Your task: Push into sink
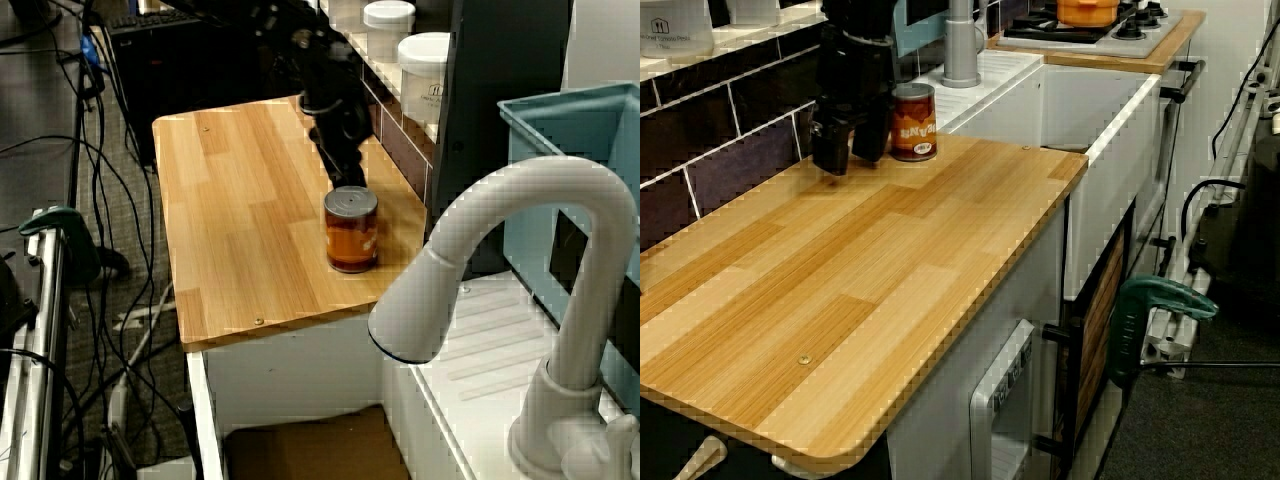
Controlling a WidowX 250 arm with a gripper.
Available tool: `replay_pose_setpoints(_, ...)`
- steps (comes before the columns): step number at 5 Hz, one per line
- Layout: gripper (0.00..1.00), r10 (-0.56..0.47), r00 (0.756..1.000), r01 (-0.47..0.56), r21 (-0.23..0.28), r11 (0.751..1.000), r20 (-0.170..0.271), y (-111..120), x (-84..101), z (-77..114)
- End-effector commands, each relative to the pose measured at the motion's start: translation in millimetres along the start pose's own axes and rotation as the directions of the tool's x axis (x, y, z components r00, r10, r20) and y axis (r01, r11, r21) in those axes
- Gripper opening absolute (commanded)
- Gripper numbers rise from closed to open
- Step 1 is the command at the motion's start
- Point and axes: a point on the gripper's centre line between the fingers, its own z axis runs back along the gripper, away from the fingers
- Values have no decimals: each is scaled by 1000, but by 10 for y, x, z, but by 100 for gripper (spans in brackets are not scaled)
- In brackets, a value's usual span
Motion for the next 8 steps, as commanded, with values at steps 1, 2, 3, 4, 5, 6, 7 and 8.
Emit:
replay_pose_setpoints(1, 100, -51, 998, 53, -39, 998, 44, -251, 67, 253)
replay_pose_setpoints(2, 100, -73, 996, 76, -63, 995, 49, -327, 17, 340)
replay_pose_setpoints(3, 100, -86, 995, 90, -92, 992, 50, -401, -31, 437)
replay_pose_setpoints(4, 100, -101, 994, 105, -105, 989, 42, -498, -51, 448)
replay_pose_setpoints(5, 100, -102, 994, 106, -106, 989, 39, -559, -64, 442)
replay_pose_setpoints(6, 100, -97, 995, 100, -120, 988, 34, -628, -57, 444)
replay_pose_setpoints(7, 100, -94, 995, 95, -150, 984, 16, -792, -71, 433)
replay_pose_setpoints(8, 100, -118, 993, 118, -159, 980, 11, -980, -107, 472)
